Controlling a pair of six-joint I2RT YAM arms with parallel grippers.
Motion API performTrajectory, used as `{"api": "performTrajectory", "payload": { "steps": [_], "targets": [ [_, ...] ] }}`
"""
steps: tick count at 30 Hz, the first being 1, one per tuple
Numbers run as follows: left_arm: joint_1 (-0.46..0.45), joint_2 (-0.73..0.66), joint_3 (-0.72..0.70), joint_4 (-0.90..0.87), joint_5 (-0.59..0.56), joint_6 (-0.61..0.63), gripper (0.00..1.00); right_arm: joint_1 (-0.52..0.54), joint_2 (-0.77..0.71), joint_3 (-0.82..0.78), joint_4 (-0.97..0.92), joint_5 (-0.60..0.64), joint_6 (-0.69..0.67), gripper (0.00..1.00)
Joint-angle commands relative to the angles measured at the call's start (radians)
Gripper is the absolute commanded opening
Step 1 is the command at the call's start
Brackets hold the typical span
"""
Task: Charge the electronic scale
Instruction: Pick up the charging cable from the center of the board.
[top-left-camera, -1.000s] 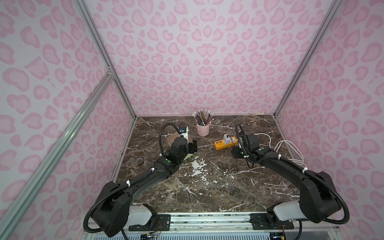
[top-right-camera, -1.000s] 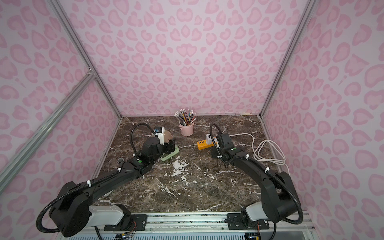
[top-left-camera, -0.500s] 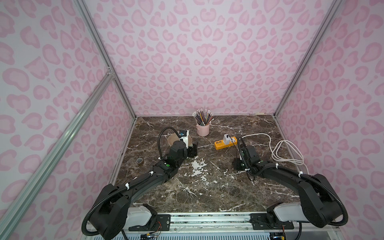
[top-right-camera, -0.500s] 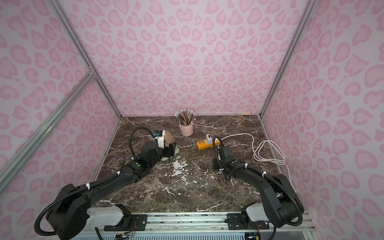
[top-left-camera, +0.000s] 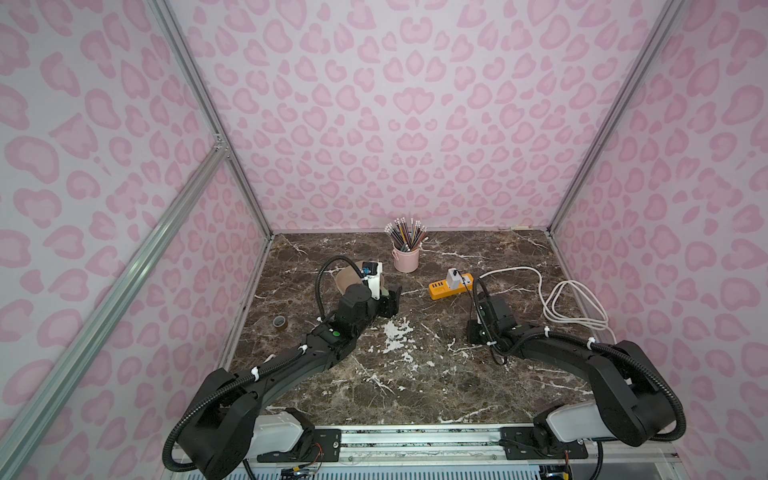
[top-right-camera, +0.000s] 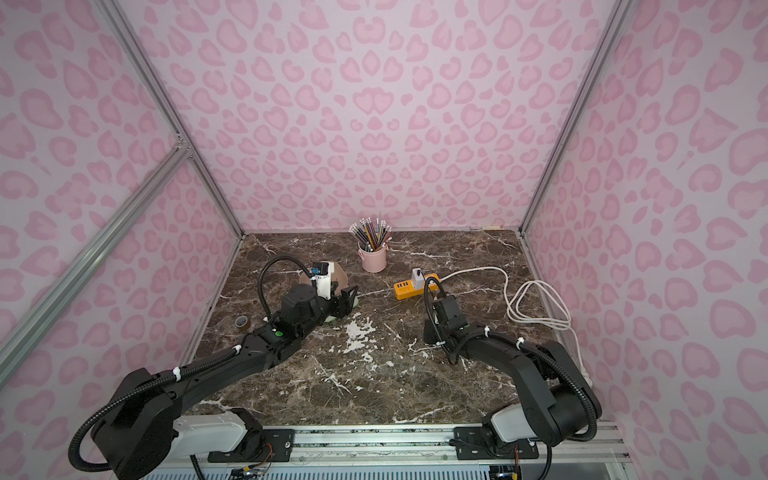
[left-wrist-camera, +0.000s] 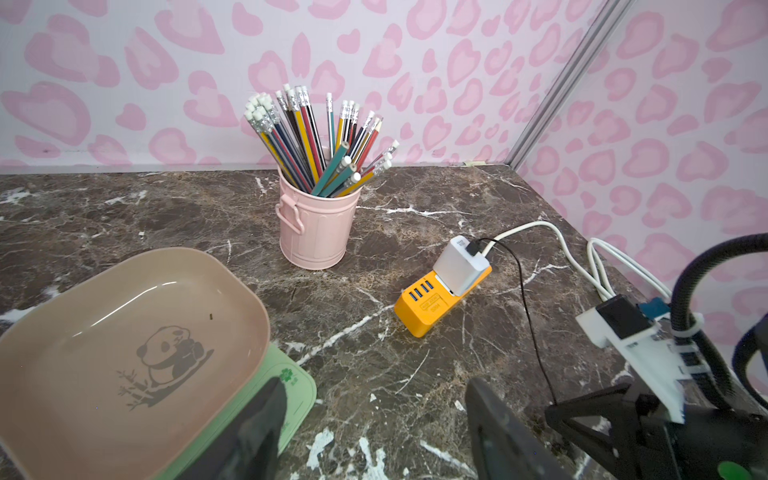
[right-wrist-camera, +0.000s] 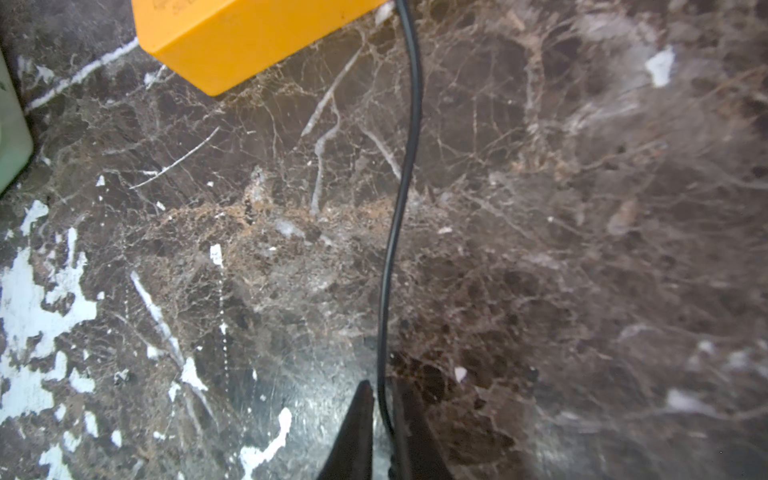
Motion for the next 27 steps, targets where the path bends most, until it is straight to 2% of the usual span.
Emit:
{"api": "performTrajectory", "payload": {
  "steps": [1,4,8,14,20,23,27],
  "targets": [
    [-0.023,0.017,-0.012,0.083,0.048,-0.016,0.69,0.008,-0.01,0.004,0.089,-0.053,0.043,0.08],
    [-0.054,0.052,-0.023,0.135,0.114,-0.023,0.68,0.009,-0.015,0.003,0.178,-0.123,0.106,0.04],
    [-0.108,0.103,-0.032,0.215,0.169,-0.023,0.66,0.009,0.015,0.003,0.32,-0.2,0.219,0.03],
    [-0.139,0.234,-0.029,0.394,0.263,-0.033,0.64,0.007,0.054,-0.003,0.48,-0.252,0.383,0.0],
    [-0.168,0.416,0.037,0.468,0.265,-0.032,0.61,0.007,0.051,-0.011,0.544,-0.252,0.49,0.0],
    [-0.184,0.47,0.054,0.498,0.252,-0.018,0.6,0.007,0.057,-0.013,0.564,-0.26,0.517,0.0],
    [-0.192,0.519,0.068,0.53,0.266,-0.006,0.54,0.007,0.061,-0.013,0.573,-0.265,0.53,0.0]
  ]
}}
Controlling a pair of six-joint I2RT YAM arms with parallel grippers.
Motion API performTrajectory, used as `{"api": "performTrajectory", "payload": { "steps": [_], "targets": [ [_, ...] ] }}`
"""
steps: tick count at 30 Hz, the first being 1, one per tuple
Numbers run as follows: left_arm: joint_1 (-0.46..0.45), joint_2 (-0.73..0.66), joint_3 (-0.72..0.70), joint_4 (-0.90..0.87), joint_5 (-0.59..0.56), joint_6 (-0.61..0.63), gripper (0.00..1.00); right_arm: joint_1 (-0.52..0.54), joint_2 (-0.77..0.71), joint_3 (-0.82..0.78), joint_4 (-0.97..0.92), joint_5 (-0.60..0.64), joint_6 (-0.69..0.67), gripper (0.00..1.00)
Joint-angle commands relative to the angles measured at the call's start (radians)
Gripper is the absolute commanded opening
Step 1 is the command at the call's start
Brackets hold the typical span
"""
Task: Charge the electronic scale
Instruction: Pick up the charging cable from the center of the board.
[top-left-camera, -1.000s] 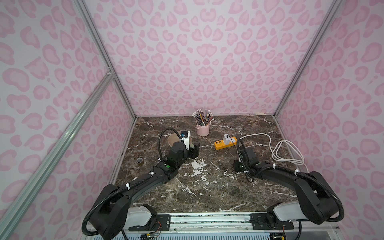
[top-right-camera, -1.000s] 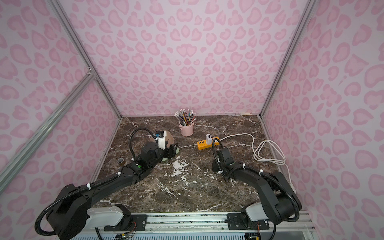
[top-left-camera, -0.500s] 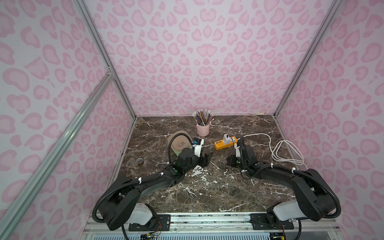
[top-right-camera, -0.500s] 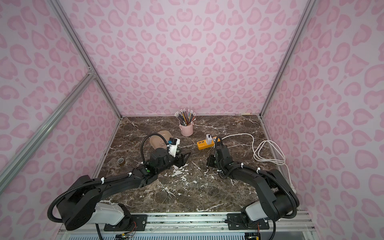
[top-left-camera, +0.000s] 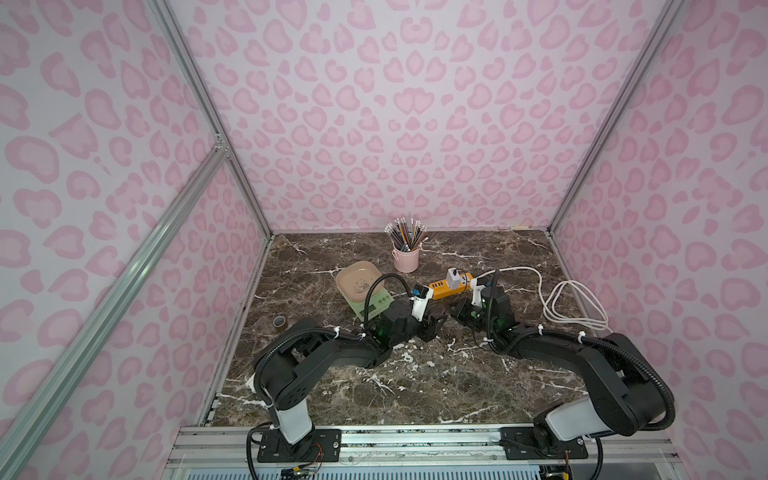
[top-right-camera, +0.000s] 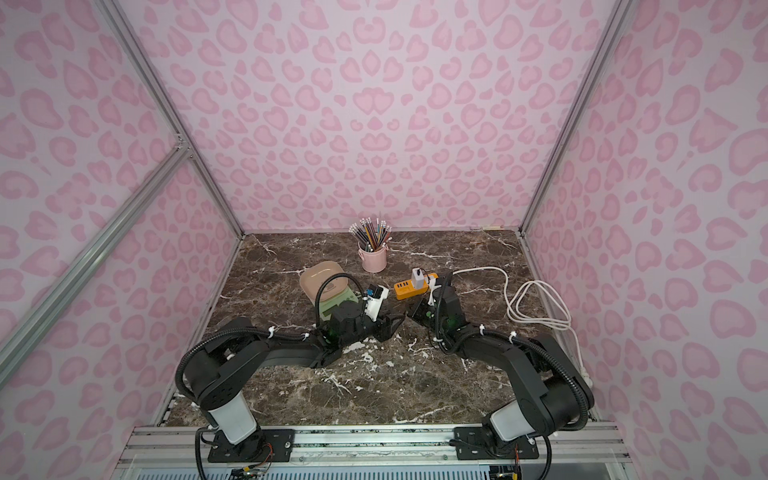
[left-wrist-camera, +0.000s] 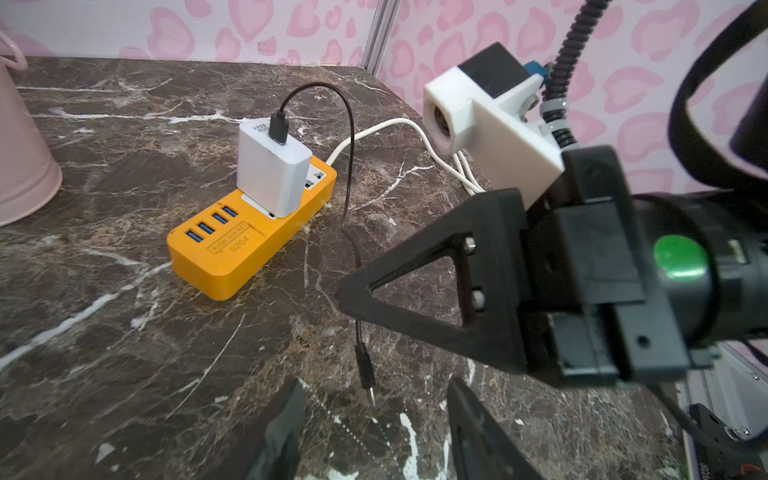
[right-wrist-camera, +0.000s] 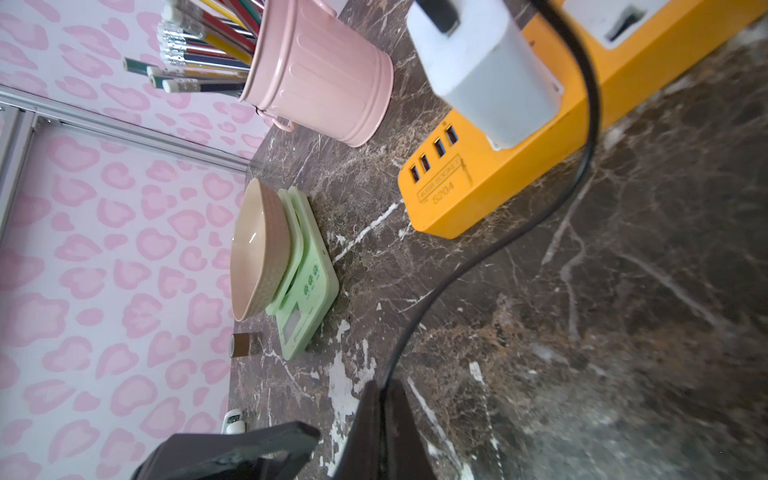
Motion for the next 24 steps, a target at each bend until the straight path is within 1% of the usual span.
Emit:
{"api": "performTrajectory", "payload": {
  "steps": [1,4,7,9,11,19,24],
  "targets": [
    [-0.004,0.021,0.012,0.098,0.011,0.014,0.53,0.001,0.003,0.0,0.061,-0.013,0.034,0.0],
    [-0.004,0.041,0.024,0.092,0.01,0.022,0.47,0.002,0.0,0.0,0.062,-0.014,0.038,0.0],
    [-0.004,0.063,0.026,0.101,0.009,0.022,0.45,0.0,-0.001,0.004,0.058,-0.017,0.038,0.0],
    [-0.003,0.077,0.02,0.117,0.008,0.017,0.4,0.001,-0.001,0.005,0.061,-0.017,0.04,0.0],
    [-0.004,0.085,0.02,0.115,0.003,0.02,0.38,-0.002,-0.002,0.005,0.058,-0.02,0.04,0.0],
    [-0.004,0.095,0.022,0.115,-0.006,0.028,0.2,-0.004,-0.007,0.005,0.057,-0.024,0.04,0.0],
    [-0.004,0.102,0.023,0.121,-0.009,0.028,0.12,-0.005,-0.009,0.004,0.056,-0.028,0.037,0.0]
  ]
}}
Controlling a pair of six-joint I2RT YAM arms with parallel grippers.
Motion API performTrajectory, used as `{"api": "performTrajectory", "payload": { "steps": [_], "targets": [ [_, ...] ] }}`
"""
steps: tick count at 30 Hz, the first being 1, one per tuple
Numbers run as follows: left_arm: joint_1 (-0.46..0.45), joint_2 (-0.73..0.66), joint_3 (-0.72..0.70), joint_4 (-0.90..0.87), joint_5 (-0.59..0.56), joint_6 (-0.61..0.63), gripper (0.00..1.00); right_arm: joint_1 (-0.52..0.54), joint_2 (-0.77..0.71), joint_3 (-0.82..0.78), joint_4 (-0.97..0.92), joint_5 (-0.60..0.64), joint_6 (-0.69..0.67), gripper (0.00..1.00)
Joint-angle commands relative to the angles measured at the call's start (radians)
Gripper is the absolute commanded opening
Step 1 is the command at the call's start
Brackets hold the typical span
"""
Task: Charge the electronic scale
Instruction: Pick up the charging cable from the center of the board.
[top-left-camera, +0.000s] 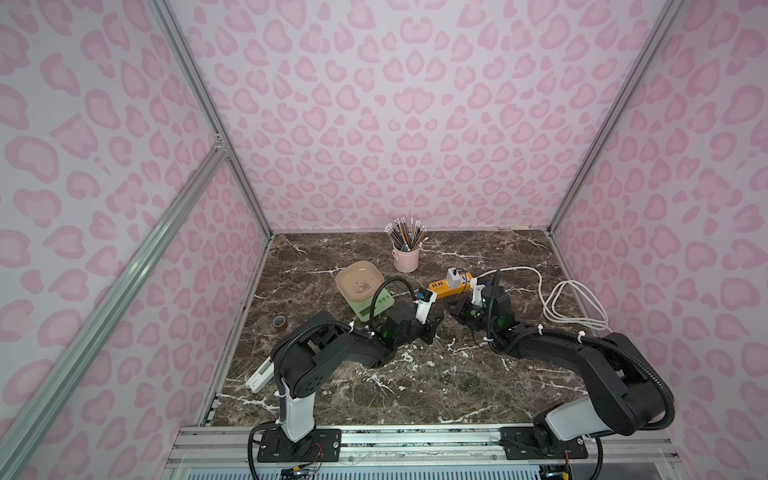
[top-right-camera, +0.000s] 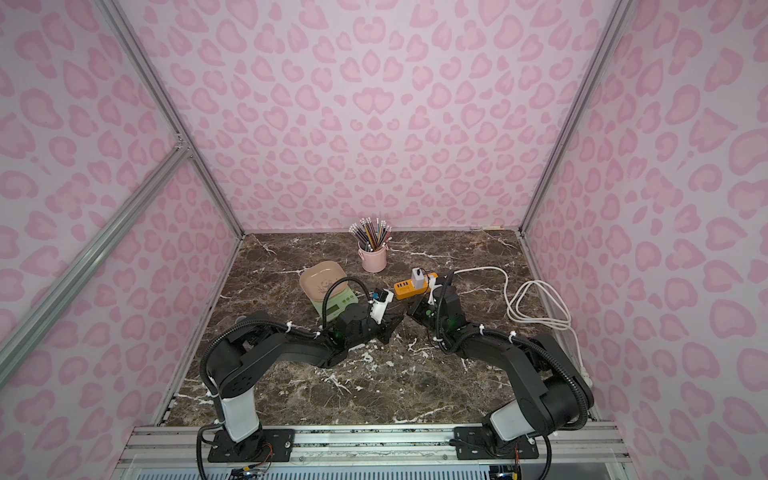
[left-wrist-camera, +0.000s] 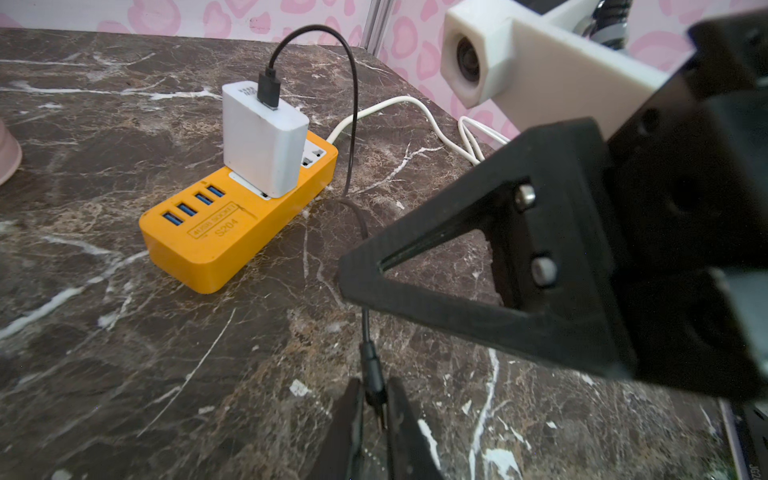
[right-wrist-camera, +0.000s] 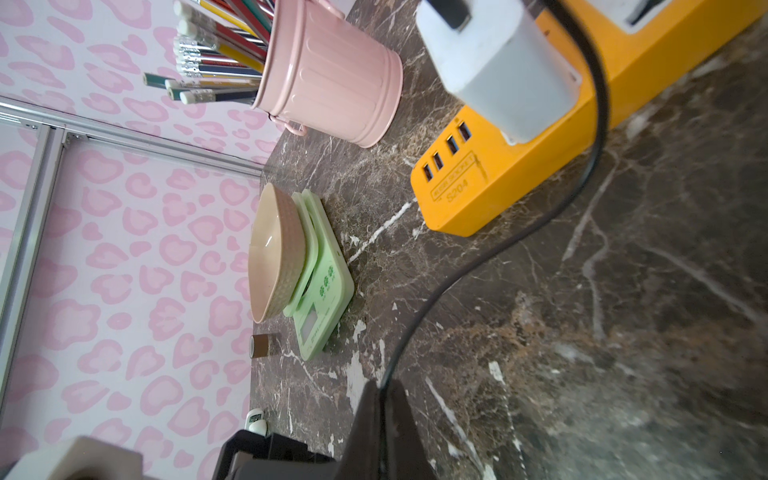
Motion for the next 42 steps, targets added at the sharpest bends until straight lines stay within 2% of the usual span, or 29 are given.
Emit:
{"api": "performTrajectory", "payload": {
  "steps": [1,4,6,10,13,18,23,27,30,36,38,42],
  "targets": [
    [0.0,0.002,0.004,0.062,-0.019,0.008,0.11,-0.003,-0.009,0.005,0.038,-0.013,0.0,0.0],
    [0.0,-0.004,0.007,0.057,-0.028,0.015,0.09,-0.003,-0.017,0.003,0.037,-0.015,-0.007,0.01],
    [0.001,-0.012,0.005,0.059,-0.033,0.017,0.08,-0.006,-0.022,0.0,0.038,-0.019,-0.015,0.06],
    [0.002,-0.026,0.012,0.044,-0.027,0.035,0.08,-0.031,-0.049,-0.023,0.053,-0.053,-0.052,0.25],
    [0.01,-0.038,0.02,0.035,-0.004,0.046,0.08,-0.068,-0.096,-0.051,0.052,-0.108,-0.132,0.37],
    [0.04,-0.07,0.025,0.038,0.101,0.066,0.08,-0.201,-0.212,-0.146,0.071,-0.259,-0.307,0.48],
    [0.081,-0.097,0.058,-0.008,0.229,0.126,0.08,-0.299,-0.295,-0.123,0.025,-0.438,-0.544,0.48],
    [0.111,-0.098,0.107,-0.092,0.319,0.223,0.08,-0.31,-0.345,-0.09,0.06,-0.512,-0.698,0.44],
    [0.13,-0.099,0.162,-0.175,0.396,0.305,0.09,-0.309,-0.342,-0.035,0.038,-0.579,-0.865,0.44],
    [0.166,-0.092,0.29,-0.368,0.503,0.477,0.09,-0.309,-0.327,0.075,-0.152,-0.656,-1.206,0.43],
    [0.179,-0.085,0.326,-0.413,0.528,0.521,0.09,-0.31,-0.309,0.087,-0.161,-0.665,-1.265,0.4],
    [0.189,-0.064,0.406,-0.525,0.541,0.604,0.09,-0.344,-0.221,0.178,-0.249,-0.779,-1.356,0.36]
  ]
}}
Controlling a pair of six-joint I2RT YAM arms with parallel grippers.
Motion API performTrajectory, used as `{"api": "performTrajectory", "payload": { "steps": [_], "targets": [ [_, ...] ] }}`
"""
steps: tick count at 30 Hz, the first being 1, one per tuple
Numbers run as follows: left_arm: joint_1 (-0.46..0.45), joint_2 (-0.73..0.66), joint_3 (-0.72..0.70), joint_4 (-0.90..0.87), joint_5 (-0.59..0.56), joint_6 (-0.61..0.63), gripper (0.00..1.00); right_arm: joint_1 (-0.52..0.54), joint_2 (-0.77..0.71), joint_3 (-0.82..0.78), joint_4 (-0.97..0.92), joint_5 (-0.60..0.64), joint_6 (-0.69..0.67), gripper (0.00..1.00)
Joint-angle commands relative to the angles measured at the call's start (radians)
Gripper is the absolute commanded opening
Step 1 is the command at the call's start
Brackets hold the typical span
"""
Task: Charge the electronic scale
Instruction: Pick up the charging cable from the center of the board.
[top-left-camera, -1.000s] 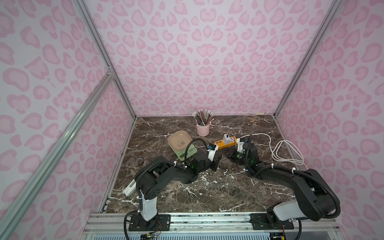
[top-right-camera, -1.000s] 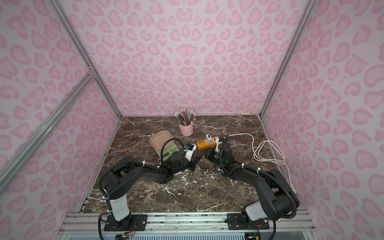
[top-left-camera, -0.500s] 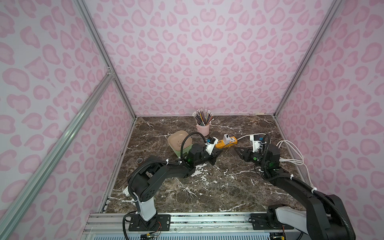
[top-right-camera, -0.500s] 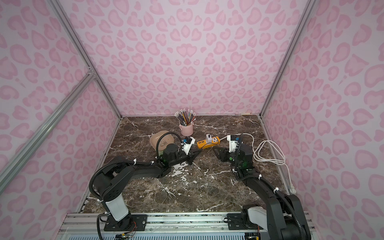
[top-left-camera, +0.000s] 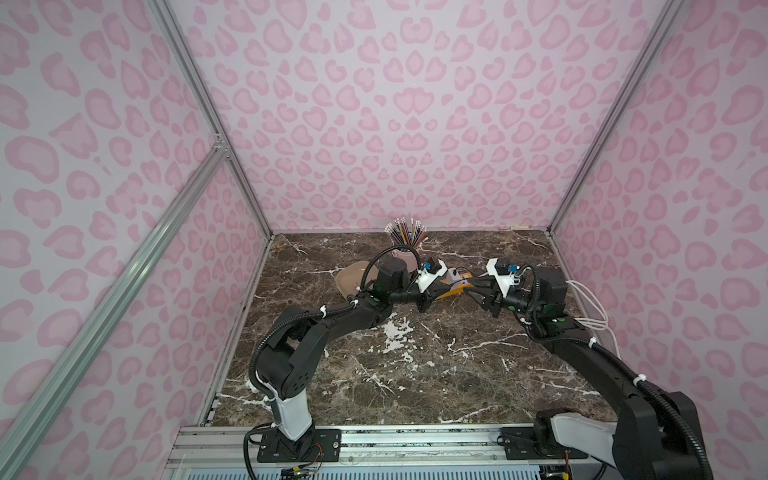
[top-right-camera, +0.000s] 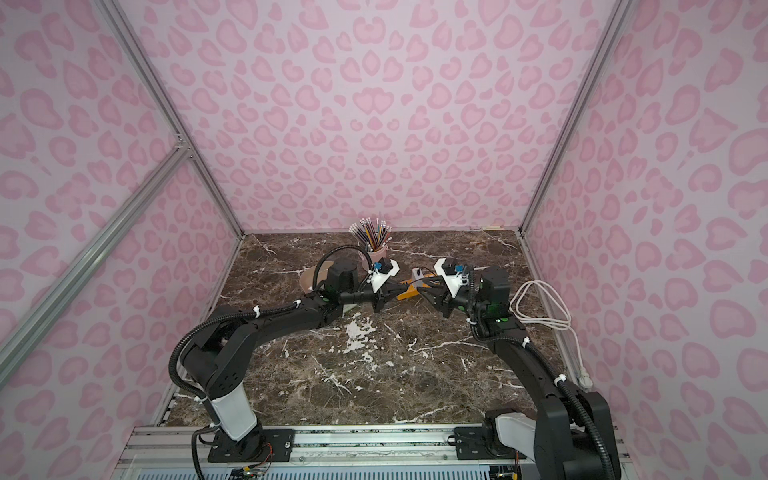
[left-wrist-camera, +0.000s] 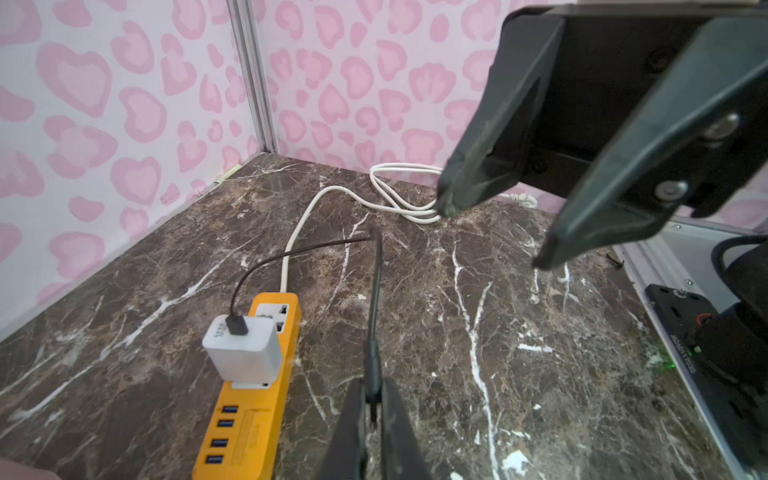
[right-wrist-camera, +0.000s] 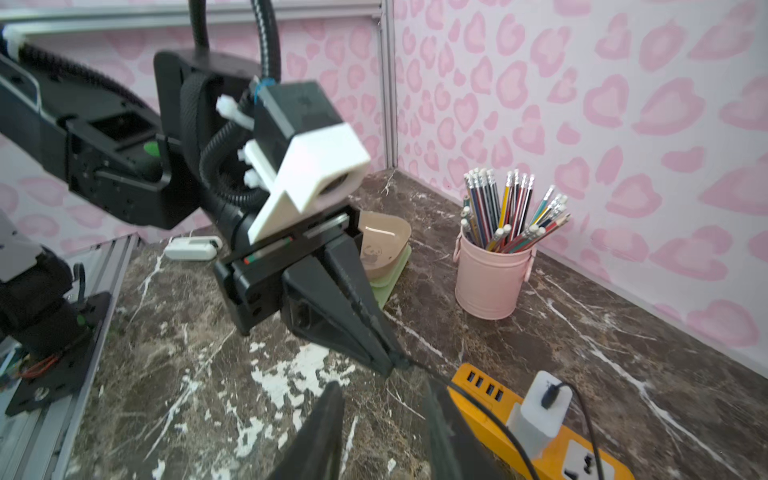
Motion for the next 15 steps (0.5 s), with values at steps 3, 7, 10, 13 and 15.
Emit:
{"api": "performTrajectory", "payload": {
  "steps": [3,7,10,13,15],
  "targets": [
    [0.007,0.024,0.089,-0.16,0.068,0.148,0.09,-0.044,0.135,0.161,-0.18,-0.18,-0.244,0.39],
    [0.008,0.059,0.158,-0.231,0.066,0.183,0.09,-0.05,0.264,0.306,-0.358,-0.265,-0.372,0.46],
    [0.008,0.067,0.177,-0.241,0.073,0.191,0.09,-0.046,0.327,0.359,-0.433,-0.283,-0.448,0.47],
    [0.008,0.067,0.179,-0.244,0.076,0.193,0.09,-0.044,0.334,0.353,-0.429,-0.26,-0.481,0.47],
    [0.008,0.069,0.201,-0.255,0.084,0.193,0.09,-0.043,0.329,0.338,-0.402,-0.239,-0.481,0.47]
  ]
}}
